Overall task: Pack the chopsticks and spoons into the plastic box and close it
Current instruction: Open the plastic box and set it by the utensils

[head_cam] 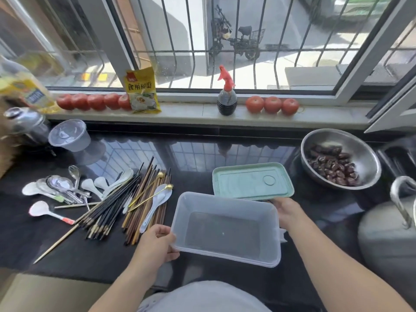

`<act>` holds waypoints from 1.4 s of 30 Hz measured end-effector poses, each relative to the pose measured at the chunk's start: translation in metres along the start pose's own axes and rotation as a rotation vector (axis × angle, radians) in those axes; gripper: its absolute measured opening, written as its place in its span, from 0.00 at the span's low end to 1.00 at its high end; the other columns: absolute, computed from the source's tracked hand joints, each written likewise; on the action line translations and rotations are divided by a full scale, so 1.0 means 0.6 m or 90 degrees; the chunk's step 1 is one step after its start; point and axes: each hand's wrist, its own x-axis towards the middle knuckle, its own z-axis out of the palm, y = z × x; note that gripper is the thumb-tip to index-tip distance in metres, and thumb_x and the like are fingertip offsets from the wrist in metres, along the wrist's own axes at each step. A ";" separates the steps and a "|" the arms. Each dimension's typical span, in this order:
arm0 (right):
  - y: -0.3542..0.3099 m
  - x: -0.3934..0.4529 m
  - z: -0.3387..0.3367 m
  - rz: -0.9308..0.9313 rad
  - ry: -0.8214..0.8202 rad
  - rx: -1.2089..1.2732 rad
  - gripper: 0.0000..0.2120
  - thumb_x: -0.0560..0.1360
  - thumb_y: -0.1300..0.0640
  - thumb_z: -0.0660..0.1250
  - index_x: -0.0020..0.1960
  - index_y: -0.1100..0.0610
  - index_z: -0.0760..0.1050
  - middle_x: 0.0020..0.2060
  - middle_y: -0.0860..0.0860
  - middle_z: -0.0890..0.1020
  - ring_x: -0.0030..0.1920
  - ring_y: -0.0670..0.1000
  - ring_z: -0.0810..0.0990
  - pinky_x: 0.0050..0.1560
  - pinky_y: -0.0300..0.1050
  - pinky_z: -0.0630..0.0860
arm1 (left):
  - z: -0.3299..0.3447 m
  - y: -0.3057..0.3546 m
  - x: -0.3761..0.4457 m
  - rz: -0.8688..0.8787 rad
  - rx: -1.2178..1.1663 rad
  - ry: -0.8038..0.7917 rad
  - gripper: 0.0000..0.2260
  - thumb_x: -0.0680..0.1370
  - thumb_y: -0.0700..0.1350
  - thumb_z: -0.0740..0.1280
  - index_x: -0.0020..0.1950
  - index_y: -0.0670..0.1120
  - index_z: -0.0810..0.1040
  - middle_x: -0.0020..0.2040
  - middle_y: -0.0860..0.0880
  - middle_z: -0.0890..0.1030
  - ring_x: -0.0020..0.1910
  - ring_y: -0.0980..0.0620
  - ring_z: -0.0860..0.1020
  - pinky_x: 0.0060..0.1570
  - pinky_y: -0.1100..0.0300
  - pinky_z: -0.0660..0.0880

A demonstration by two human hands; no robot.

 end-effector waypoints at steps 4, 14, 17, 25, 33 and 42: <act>-0.017 0.000 0.001 0.042 -0.042 -0.242 0.14 0.79 0.61 0.65 0.64 0.60 0.78 0.55 0.60 0.84 0.58 0.60 0.83 0.63 0.60 0.77 | 0.002 0.007 -0.002 -0.013 -0.005 -0.003 0.02 0.82 0.35 0.66 0.54 0.39 0.77 0.53 0.37 0.82 0.45 0.39 0.82 0.44 0.49 0.83; -0.048 -0.141 -0.013 -0.182 0.025 -0.321 0.10 0.81 0.59 0.61 0.58 0.58 0.79 0.51 0.55 0.85 0.52 0.53 0.84 0.57 0.51 0.78 | 0.029 0.024 -0.005 -0.044 0.014 -0.055 0.05 0.83 0.36 0.66 0.58 0.37 0.75 0.54 0.36 0.83 0.50 0.38 0.85 0.39 0.56 0.83; -0.031 -0.212 -0.015 -0.306 0.091 -0.474 0.11 0.79 0.56 0.64 0.58 0.54 0.81 0.50 0.47 0.85 0.51 0.50 0.82 0.52 0.49 0.79 | 0.043 0.026 0.000 -0.044 0.002 -0.079 0.06 0.83 0.37 0.66 0.59 0.36 0.75 0.55 0.35 0.83 0.51 0.38 0.85 0.42 0.54 0.84; 0.007 -0.269 0.013 -0.492 0.144 -0.625 0.26 0.81 0.56 0.60 0.79 0.52 0.62 0.75 0.48 0.68 0.75 0.50 0.64 0.73 0.47 0.60 | 0.066 0.041 -0.004 -0.055 -0.090 -0.150 0.09 0.83 0.38 0.68 0.59 0.33 0.74 0.59 0.32 0.81 0.59 0.36 0.83 0.49 0.52 0.83; 0.128 -0.335 0.126 -0.766 0.037 -0.560 0.13 0.77 0.69 0.64 0.53 0.55 0.80 0.49 0.45 0.81 0.53 0.48 0.79 0.58 0.43 0.75 | 0.000 0.029 -0.021 -0.029 -0.027 -0.092 0.06 0.85 0.44 0.65 0.58 0.42 0.76 0.51 0.42 0.78 0.47 0.43 0.84 0.46 0.53 0.82; 0.301 -0.353 0.292 -0.527 -0.267 -0.694 0.13 0.80 0.62 0.61 0.48 0.46 0.79 0.42 0.41 0.82 0.44 0.47 0.83 0.45 0.44 0.77 | -0.233 -0.079 -0.050 -0.063 -0.034 0.021 0.06 0.84 0.44 0.65 0.56 0.42 0.80 0.51 0.40 0.83 0.46 0.45 0.86 0.46 0.56 0.84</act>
